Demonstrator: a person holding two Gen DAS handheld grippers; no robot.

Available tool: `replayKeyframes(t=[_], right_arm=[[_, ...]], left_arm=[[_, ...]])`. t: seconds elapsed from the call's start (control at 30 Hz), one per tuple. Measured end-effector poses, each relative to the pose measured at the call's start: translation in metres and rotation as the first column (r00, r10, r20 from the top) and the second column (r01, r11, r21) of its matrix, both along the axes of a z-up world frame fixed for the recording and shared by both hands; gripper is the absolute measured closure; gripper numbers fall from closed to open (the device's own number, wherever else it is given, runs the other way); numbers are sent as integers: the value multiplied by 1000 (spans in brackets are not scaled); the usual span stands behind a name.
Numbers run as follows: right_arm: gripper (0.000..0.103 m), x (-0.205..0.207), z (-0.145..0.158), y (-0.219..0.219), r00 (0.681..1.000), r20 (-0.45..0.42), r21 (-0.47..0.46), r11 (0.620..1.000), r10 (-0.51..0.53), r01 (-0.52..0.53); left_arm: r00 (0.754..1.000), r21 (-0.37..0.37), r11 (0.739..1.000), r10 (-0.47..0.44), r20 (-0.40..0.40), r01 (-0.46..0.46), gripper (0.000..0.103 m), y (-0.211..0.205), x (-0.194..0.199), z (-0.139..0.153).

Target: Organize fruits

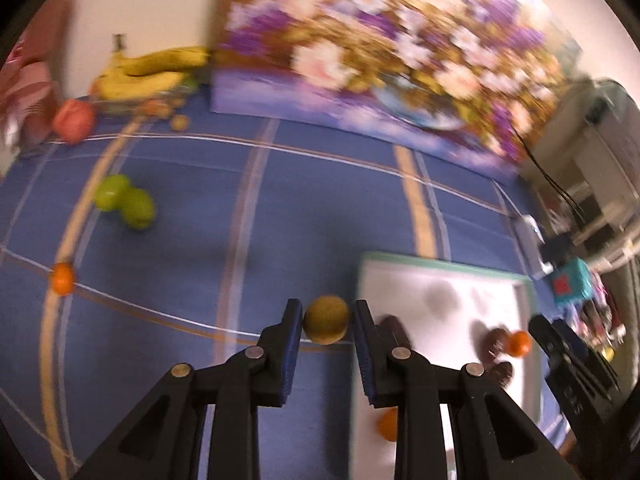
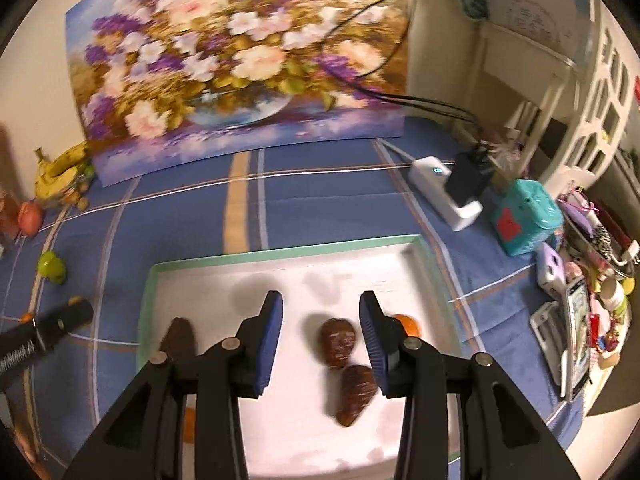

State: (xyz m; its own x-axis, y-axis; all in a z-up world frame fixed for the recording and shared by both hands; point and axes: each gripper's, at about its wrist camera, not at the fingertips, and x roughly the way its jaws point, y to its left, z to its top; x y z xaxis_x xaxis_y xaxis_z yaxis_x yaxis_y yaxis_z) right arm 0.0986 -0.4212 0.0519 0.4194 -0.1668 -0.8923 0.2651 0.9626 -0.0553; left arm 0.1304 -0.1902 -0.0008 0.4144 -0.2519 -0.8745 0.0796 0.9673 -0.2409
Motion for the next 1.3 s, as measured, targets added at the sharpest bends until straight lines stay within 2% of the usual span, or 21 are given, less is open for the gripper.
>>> replayKeyframes(t=[0.1, 0.17, 0.23, 0.4, 0.5, 0.57, 0.7, 0.87, 1.03, 1.1, 1.17, 1.3], right_arm=[[62, 3, 0, 16, 999, 3, 19, 999, 37, -37], [62, 6, -1, 26, 998, 4, 27, 997, 68, -68], [55, 7, -1, 35, 996, 1, 28, 995, 94, -94], [50, 10, -4, 48, 992, -4, 34, 991, 129, -129], [37, 10, -7, 49, 991, -7, 38, 991, 132, -131], [37, 11, -8, 49, 991, -11, 42, 990, 133, -132], [36, 11, -11, 47, 991, -20, 43, 990, 132, -131], [35, 11, -21, 37, 993, -45, 57, 993, 110, -107], [35, 9, -32, 19, 995, -81, 69, 997, 51, -46], [35, 7, -33, 12, 996, -81, 80, 997, 28, -21], [35, 6, -34, 7, 997, -82, 88, 996, 11, -4], [35, 4, -34, 2, 996, -85, 98, 995, -7, 15]], left_arm=[[999, 18, 999, 31, 16, -31, 67, 14, 3, 4], [998, 18, 998, 55, 26, -56, 39, 23, 5, 9], [997, -4, 998, 70, 35, -70, 37, 33, 7, 12], [994, -10, 994, 113, 5, -113, 34, 45, 11, 7], [991, -12, 991, 130, -15, -131, 27, 48, 12, 3], [991, -16, 991, 135, -23, -136, 24, 49, 12, 1], [991, -23, 991, 133, -34, -134, 24, 49, 14, -7], [988, -81, 988, 128, -84, -135, 24, 53, 23, -31], [984, -77, 990, 108, -139, -119, 26, 48, 31, -55], [983, -93, 990, 87, -160, -103, 32, 43, 33, -62], [983, -101, 992, 63, -175, -82, 46, 37, 32, -67], [980, -79, 996, 28, -195, -44, 55, 22, 30, -76]])
